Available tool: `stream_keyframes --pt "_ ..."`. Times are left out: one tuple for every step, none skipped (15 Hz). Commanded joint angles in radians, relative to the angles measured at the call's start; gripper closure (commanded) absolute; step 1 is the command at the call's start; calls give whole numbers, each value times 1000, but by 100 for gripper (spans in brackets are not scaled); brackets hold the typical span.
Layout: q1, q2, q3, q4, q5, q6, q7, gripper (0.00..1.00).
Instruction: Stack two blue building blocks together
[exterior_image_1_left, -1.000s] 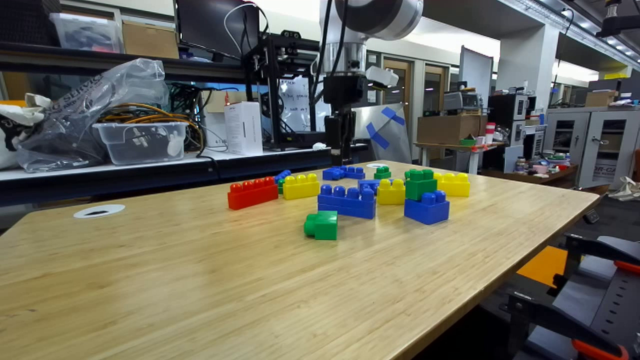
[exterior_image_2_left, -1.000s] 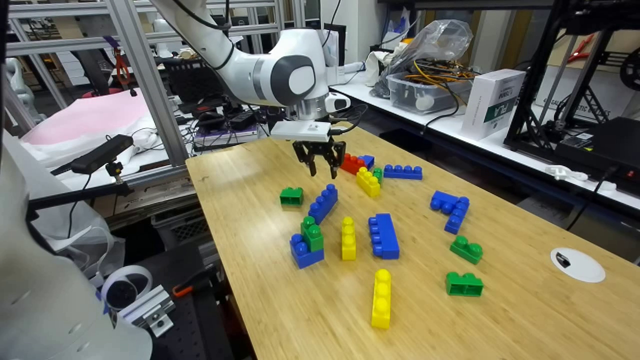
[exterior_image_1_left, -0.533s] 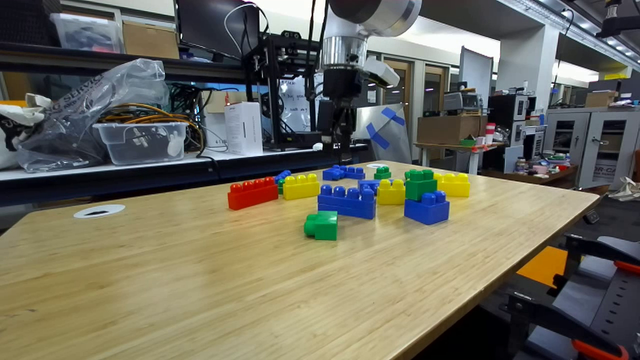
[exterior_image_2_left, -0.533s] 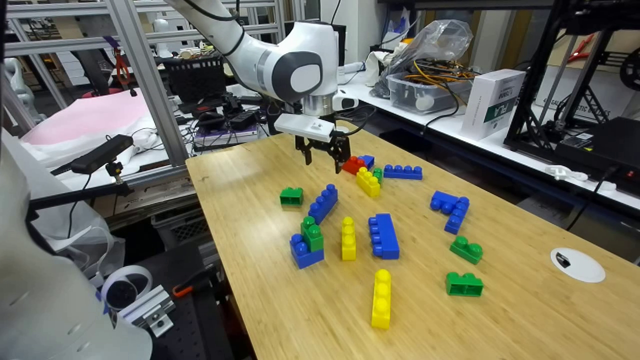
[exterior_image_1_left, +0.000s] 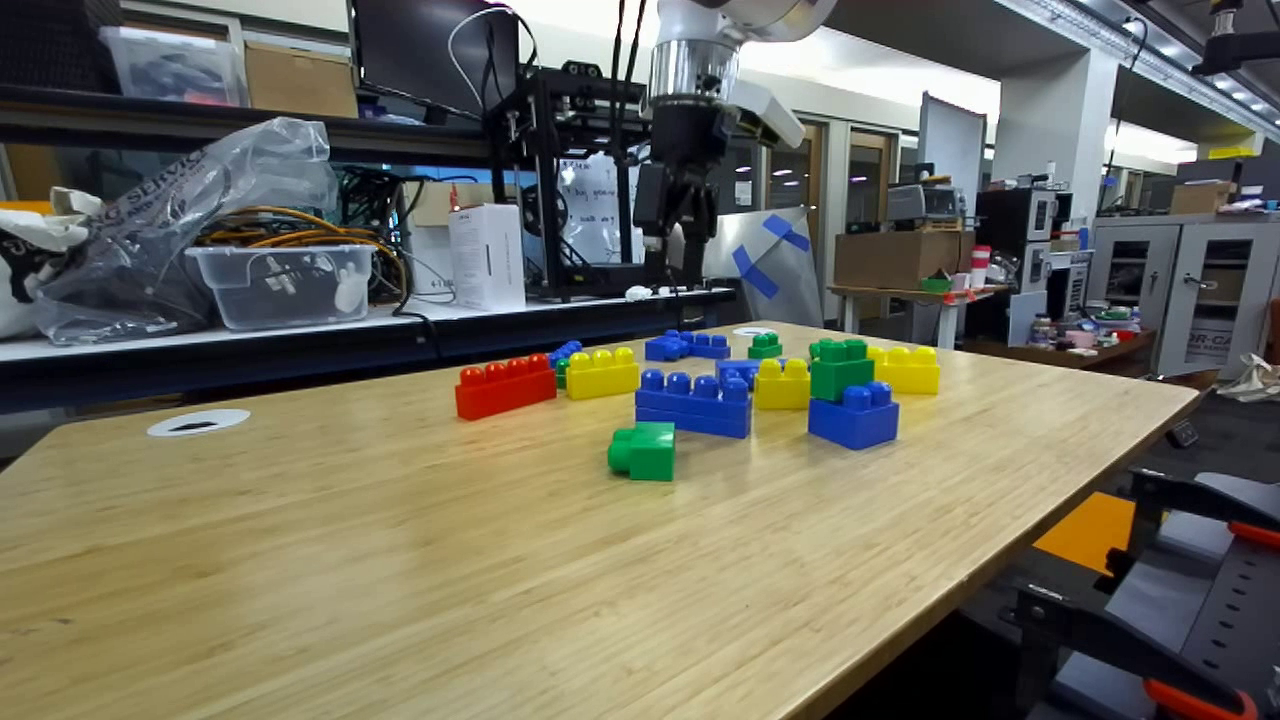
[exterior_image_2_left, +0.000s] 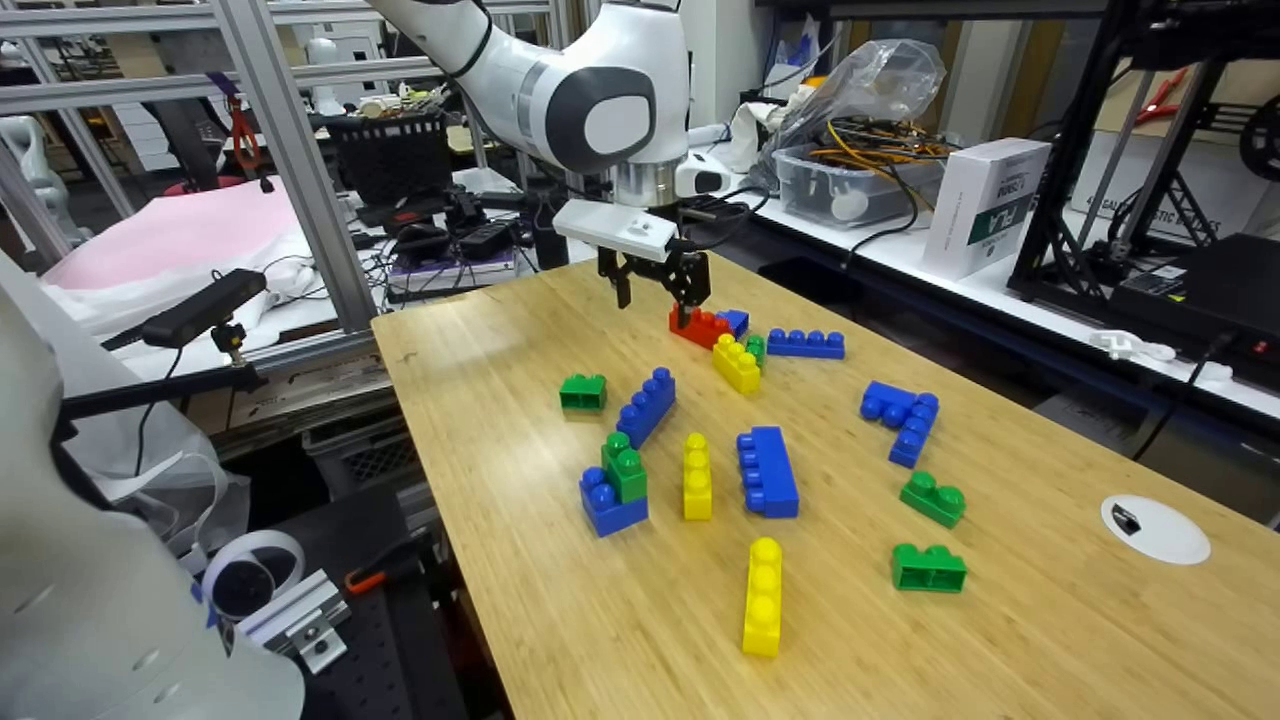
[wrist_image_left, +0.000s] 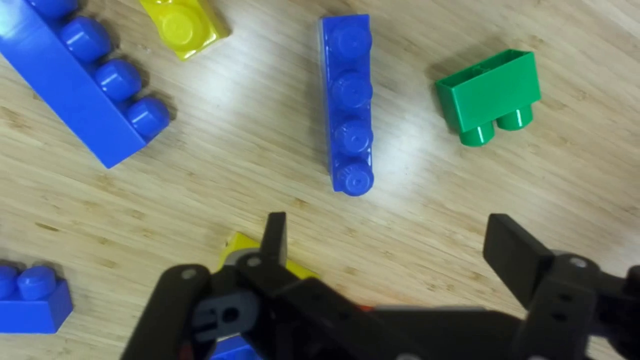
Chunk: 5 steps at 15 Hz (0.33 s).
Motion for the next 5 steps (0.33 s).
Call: stream_keyframes --pt "1 1 0 2 -1 -3 1 0" --pt "1 4 1 2 -1 -2 1 0" --pt "1 4 1 2 -1 -2 1 0" --pt "1 4 1 2 -1 -2 1 0" --pt "1 4 1 2 -1 -2 1 0"
